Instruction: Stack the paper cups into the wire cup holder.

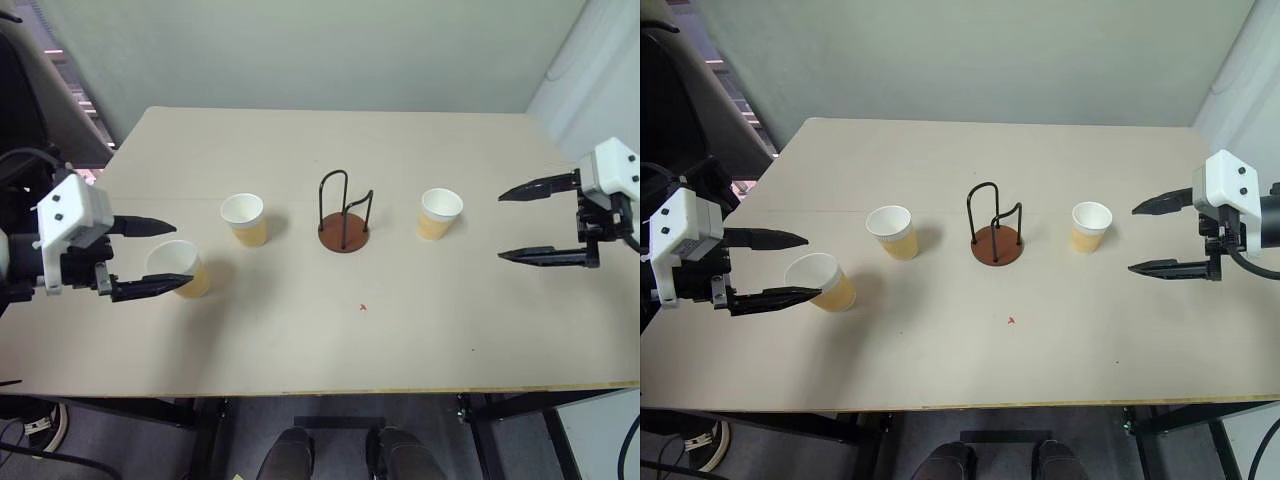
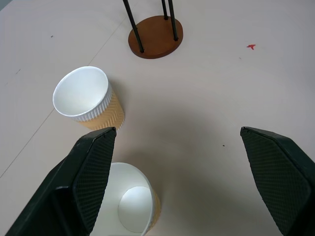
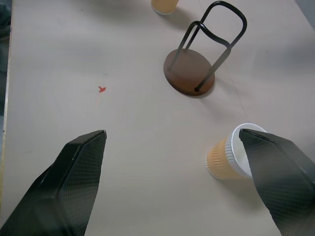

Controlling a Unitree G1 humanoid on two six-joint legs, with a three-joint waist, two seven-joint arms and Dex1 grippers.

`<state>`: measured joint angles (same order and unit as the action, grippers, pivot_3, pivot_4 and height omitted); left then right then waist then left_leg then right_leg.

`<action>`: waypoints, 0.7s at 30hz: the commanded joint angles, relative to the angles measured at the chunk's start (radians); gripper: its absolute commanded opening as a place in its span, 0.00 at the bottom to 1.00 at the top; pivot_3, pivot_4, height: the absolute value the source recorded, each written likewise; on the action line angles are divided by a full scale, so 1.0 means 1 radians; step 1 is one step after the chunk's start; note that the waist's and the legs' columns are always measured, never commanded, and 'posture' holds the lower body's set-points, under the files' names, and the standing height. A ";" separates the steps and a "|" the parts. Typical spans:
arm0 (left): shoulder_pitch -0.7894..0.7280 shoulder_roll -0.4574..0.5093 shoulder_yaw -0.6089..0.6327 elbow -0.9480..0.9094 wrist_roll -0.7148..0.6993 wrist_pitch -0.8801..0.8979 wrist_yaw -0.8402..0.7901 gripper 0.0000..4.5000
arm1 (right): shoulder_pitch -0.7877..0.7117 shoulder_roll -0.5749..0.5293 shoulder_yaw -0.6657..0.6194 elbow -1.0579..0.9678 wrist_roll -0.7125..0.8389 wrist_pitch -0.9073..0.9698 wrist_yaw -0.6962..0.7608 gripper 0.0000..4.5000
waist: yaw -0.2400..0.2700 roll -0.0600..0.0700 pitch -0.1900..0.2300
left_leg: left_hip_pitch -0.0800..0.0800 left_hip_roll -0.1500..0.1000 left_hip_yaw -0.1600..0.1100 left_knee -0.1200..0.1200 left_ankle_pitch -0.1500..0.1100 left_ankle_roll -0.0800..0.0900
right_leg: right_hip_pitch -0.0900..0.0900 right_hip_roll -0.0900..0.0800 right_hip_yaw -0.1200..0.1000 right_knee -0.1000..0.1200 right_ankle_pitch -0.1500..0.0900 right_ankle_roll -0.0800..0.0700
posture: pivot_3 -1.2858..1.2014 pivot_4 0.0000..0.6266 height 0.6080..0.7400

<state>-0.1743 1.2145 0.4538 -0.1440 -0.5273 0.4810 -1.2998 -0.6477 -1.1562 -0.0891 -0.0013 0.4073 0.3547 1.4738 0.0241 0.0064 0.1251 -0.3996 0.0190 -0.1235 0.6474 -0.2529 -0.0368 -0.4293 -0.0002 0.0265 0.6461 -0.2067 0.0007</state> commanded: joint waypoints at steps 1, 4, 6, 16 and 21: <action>-0.015 0.006 0.015 -0.006 -0.007 -0.008 0.001 0.96 | -0.006 -0.013 -0.027 -0.014 0.008 -0.005 -0.005 1.00 | 0.000 0.000 0.000 | 0.000 0.000 0.000 0.000 0.000 0.000 | 0.000 0.000 0.000 0.000 0.000 0.000 | 0.52 0.24 1.00; -0.022 0.008 0.011 -0.004 -0.008 -0.008 -0.001 0.96 | -0.003 -0.013 -0.030 -0.017 0.011 -0.003 -0.006 1.00 | 0.000 0.000 0.000 | 0.000 0.000 0.000 0.000 0.000 0.000 | 0.000 0.000 0.000 0.000 0.000 0.000 | 0.52 0.24 1.00; -0.027 0.010 0.011 -0.002 -0.009 -0.008 -0.003 0.96 | -0.001 -0.013 -0.032 -0.020 0.013 -0.001 -0.006 1.00 | 0.000 0.000 0.000 | 0.000 0.000 0.000 0.000 0.000 0.000 | 0.000 0.000 0.000 0.000 0.000 0.000 | 0.52 0.24 1.00; -0.177 -0.091 -0.128 -0.036 -0.026 0.006 0.086 0.96 | -0.067 0.246 0.024 -0.169 0.044 0.243 -0.360 1.00 | -0.005 0.001 0.000 | 0.002 0.001 0.000 0.001 0.001 0.000 | 0.001 0.000 0.000 0.001 0.002 0.000 | 0.52 0.24 1.00; -0.233 -0.121 -0.182 -0.052 -0.028 0.022 0.109 0.96 | -0.092 0.494 0.075 -0.294 0.071 0.575 -0.679 1.00 | -0.013 0.001 0.000 | 0.001 0.001 0.000 0.002 0.001 0.000 | 0.000 0.001 0.000 0.000 0.004 0.001 | 0.52 0.24 1.00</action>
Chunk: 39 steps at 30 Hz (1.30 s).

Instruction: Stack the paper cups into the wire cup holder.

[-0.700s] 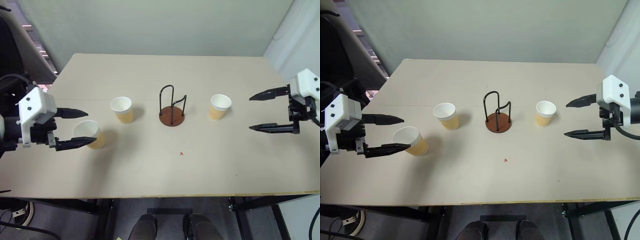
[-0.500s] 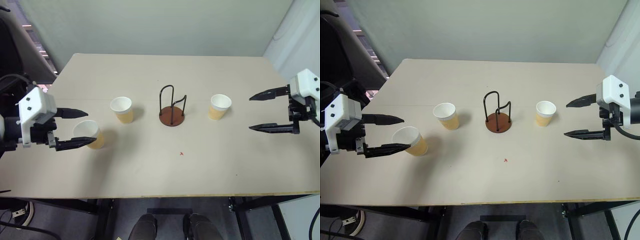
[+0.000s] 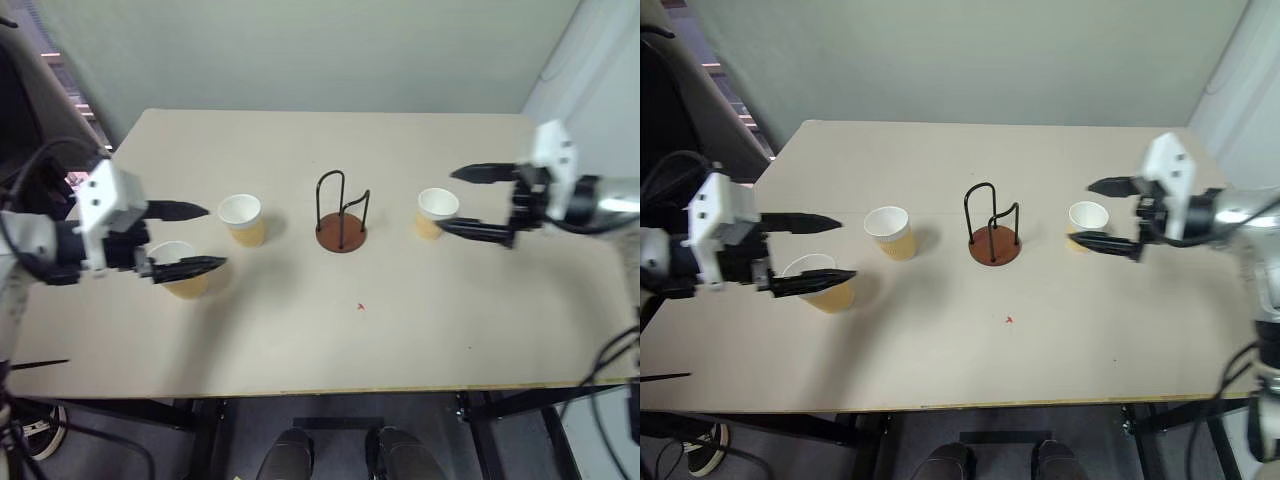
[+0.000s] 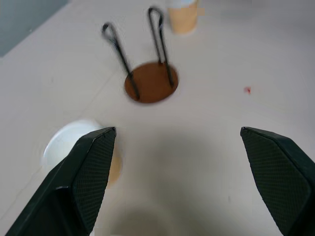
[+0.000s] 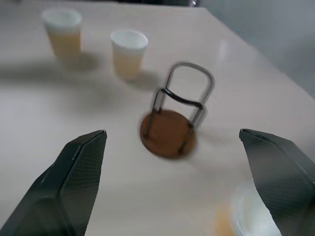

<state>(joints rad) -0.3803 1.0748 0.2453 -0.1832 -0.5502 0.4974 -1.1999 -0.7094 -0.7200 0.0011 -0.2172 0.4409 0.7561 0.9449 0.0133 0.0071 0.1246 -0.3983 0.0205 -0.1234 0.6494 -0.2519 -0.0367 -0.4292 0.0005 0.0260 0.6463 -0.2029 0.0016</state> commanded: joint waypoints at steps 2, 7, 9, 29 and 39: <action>-0.011 0.041 0.048 0.013 0.010 -0.002 0.003 0.96 | -0.012 0.156 -0.017 -0.121 0.087 0.303 -0.233 1.00 | -0.002 0.000 0.000 | -0.002 0.000 0.000 0.000 0.000 0.000 | -0.002 0.000 0.000 0.000 0.000 0.000 | 0.52 0.24 1.00; 0.021 0.074 0.084 0.042 0.032 -0.015 0.002 0.96 | 0.002 0.334 0.006 -0.065 0.069 0.444 -0.409 1.00 | -0.002 -0.001 0.000 | -0.003 0.002 -0.001 0.000 0.003 -0.004 | -0.003 0.003 0.001 -0.002 -0.001 -0.001 | 0.52 0.24 1.00; 0.050 0.090 0.126 0.057 0.040 -0.015 -0.004 0.96 | -0.015 0.409 -0.014 0.007 0.047 0.468 -0.486 1.00 | -0.002 -0.001 0.000 | -0.004 0.002 -0.001 0.000 0.003 -0.004 | -0.005 0.004 0.001 -0.001 -0.001 -0.001 | 0.52 0.24 1.00; 0.191 0.091 0.242 -0.036 0.016 0.028 0.032 0.96 | -0.224 0.657 -0.009 0.418 -0.058 0.135 -0.609 1.00 | -0.003 -0.001 -0.001 | -0.011 0.012 -0.002 -0.003 0.002 -0.013 | -0.019 0.014 0.001 0.004 0.005 -0.014 | 0.52 0.24 1.00; 0.178 0.092 0.220 -0.041 0.004 0.030 0.022 0.98 | -0.262 0.693 0.005 0.468 -0.081 0.076 -0.603 0.48 | -0.001 -0.001 -0.001 | -0.015 0.012 -0.003 -0.003 0.001 -0.015 | -0.023 0.015 0.000 0.003 0.005 -0.014 | 0.52 0.24 1.00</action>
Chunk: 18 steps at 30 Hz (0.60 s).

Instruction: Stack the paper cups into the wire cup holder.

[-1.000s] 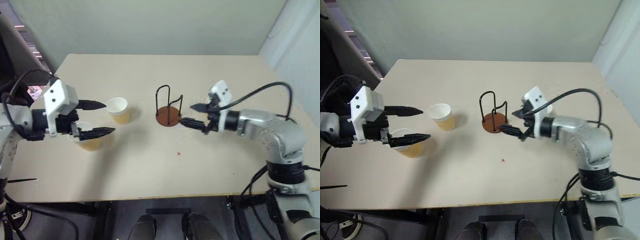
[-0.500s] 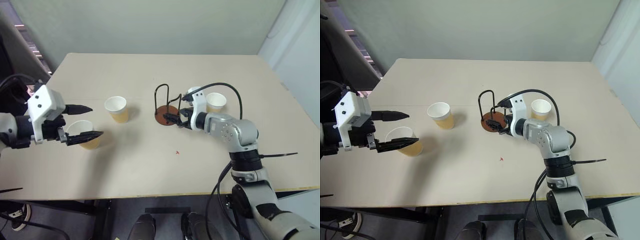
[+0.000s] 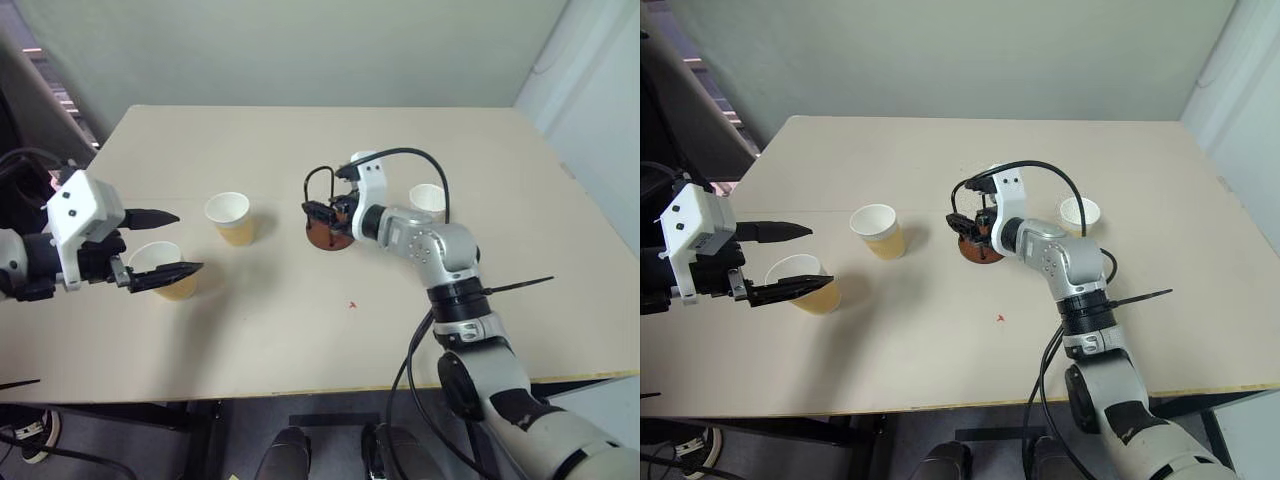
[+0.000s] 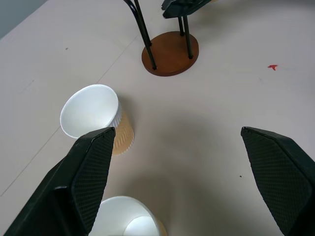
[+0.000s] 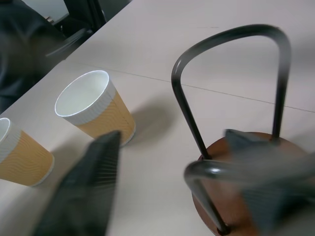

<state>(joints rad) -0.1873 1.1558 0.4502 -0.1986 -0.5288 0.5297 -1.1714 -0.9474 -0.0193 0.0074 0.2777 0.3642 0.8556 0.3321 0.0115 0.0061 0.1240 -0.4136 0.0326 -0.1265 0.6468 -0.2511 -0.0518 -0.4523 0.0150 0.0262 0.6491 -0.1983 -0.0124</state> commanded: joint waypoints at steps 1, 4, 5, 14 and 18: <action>-0.019 0.012 0.008 -0.025 -0.019 -0.004 -0.012 0.98 | -0.019 -0.017 0.000 -0.033 -0.005 -0.020 0.016 0.41 | 0.001 0.000 0.000 | 0.000 0.000 0.000 0.000 0.000 0.000 | 0.000 0.000 0.000 0.000 0.000 0.000 | 0.52 0.24 1.00; -0.045 0.017 -0.033 -0.019 -0.021 -0.018 -0.034 0.98 | 0.009 -0.071 0.016 -0.081 0.000 0.011 0.060 0.17 | 0.004 0.000 0.000 | -0.001 0.000 0.000 0.000 0.000 0.000 | 0.000 0.000 0.000 0.000 0.000 0.000 | 0.52 0.24 1.00; -0.060 0.018 -0.053 -0.015 -0.020 -0.024 -0.043 0.98 | 0.025 -0.098 0.022 -0.111 0.007 0.030 0.080 0.07 | 0.005 0.000 0.000 | -0.001 0.000 0.000 0.000 0.000 -0.001 | 0.000 0.000 0.000 -0.001 0.000 0.000 | 0.52 0.24 1.00; -0.224 -0.017 -0.266 -0.004 -0.020 -0.054 -0.143 0.98 | 0.245 -0.456 0.058 -0.457 0.130 0.083 0.425 0.00 | 0.016 -0.002 -0.001 | -0.001 0.000 0.000 0.002 0.006 -0.010 | 0.002 0.000 -0.001 -0.002 0.001 0.002 | 0.52 0.24 1.00; -0.280 -0.036 -0.328 -0.003 -0.039 -0.037 -0.192 0.98 | 0.431 -0.620 0.051 -0.644 0.201 -0.066 0.678 0.00 | 0.015 -0.003 -0.002 | -0.001 0.000 0.001 0.002 0.007 -0.009 | 0.003 0.000 0.000 -0.002 0.002 0.003 | 0.52 0.24 1.00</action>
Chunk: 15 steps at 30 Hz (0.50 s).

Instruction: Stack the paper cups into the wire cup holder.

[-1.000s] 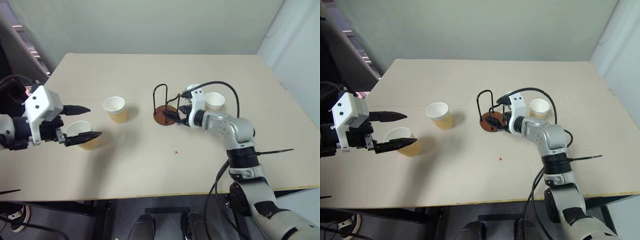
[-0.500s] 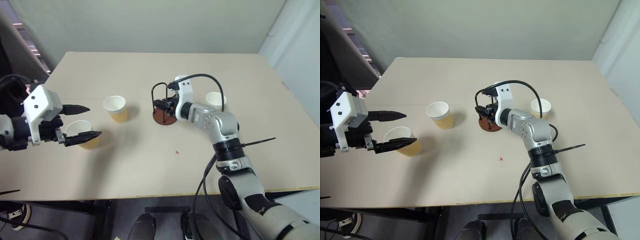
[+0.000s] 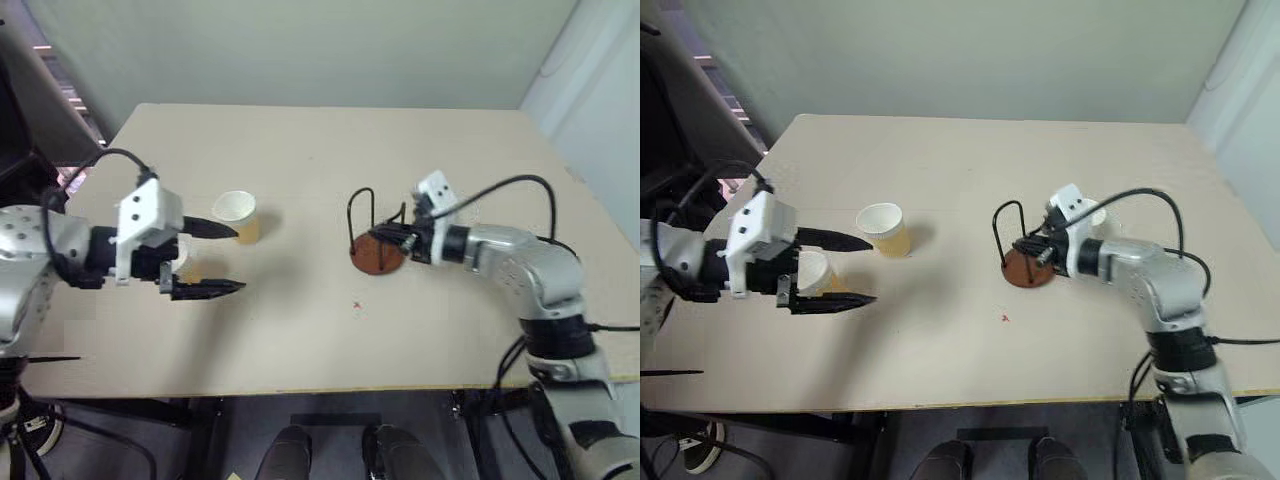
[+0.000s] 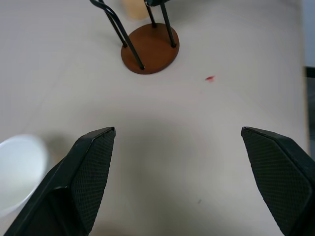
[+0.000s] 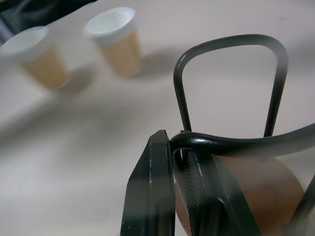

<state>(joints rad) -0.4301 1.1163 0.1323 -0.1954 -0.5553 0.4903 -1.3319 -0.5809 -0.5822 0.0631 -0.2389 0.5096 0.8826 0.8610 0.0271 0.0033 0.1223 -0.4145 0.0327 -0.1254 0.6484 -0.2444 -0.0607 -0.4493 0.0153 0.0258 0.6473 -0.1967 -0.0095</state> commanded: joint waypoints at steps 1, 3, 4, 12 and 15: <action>-0.048 0.003 -0.023 -0.001 -0.011 0.004 -0.042 0.98 | 0.094 -0.075 0.002 -0.144 0.057 -0.115 0.172 0.00 | -0.003 0.000 0.000 | 0.000 0.000 0.001 0.000 0.000 0.000 | 0.001 0.001 0.000 0.000 0.000 0.000 | 0.52 0.24 1.00; -0.064 0.004 -0.043 0.008 -0.007 0.005 -0.060 0.98 | 0.130 -0.090 0.011 -0.160 0.059 -0.147 0.201 0.00 | -0.014 0.000 0.000 | 0.002 0.000 0.001 0.000 0.000 0.003 | 0.002 0.001 0.001 0.000 0.001 0.001 | 0.52 0.24 1.00; -0.070 0.007 -0.053 0.013 0.000 0.002 -0.071 0.98 | 0.140 -0.086 0.012 -0.163 0.062 -0.170 0.215 0.00 | -0.017 0.000 0.000 | 0.003 0.000 0.002 0.000 -0.001 0.005 | 0.003 0.001 0.002 0.000 0.001 0.002 | 0.52 0.24 1.00; -0.117 0.005 -0.100 0.007 0.001 0.025 -0.104 0.98 | 0.130 -0.038 0.103 -0.041 -0.009 -0.450 0.384 0.00 | -0.021 -0.001 0.000 | 0.011 0.001 0.001 0.001 0.001 0.013 | 0.013 0.001 0.003 -0.003 0.005 0.001 | 0.52 0.24 1.00; -0.123 0.001 -0.107 -0.003 0.001 0.034 -0.103 0.98 | 0.097 -0.015 0.118 0.007 -0.010 -0.477 0.408 0.00 | -0.021 -0.001 0.000 | 0.012 0.001 0.002 0.001 0.002 0.014 | 0.013 0.001 0.003 -0.003 0.006 0.000 | 0.52 0.24 1.00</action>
<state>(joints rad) -0.5292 1.1146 0.0206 -0.1756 -0.5556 0.5200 -1.4336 -0.4486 -0.6041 0.1818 -0.2318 0.4922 0.4381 1.2500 0.0062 0.0027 0.1220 -0.4029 0.0333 -0.1238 0.6498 -0.2425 -0.0467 -0.4360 0.0163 0.0293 0.6442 -0.1911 -0.0092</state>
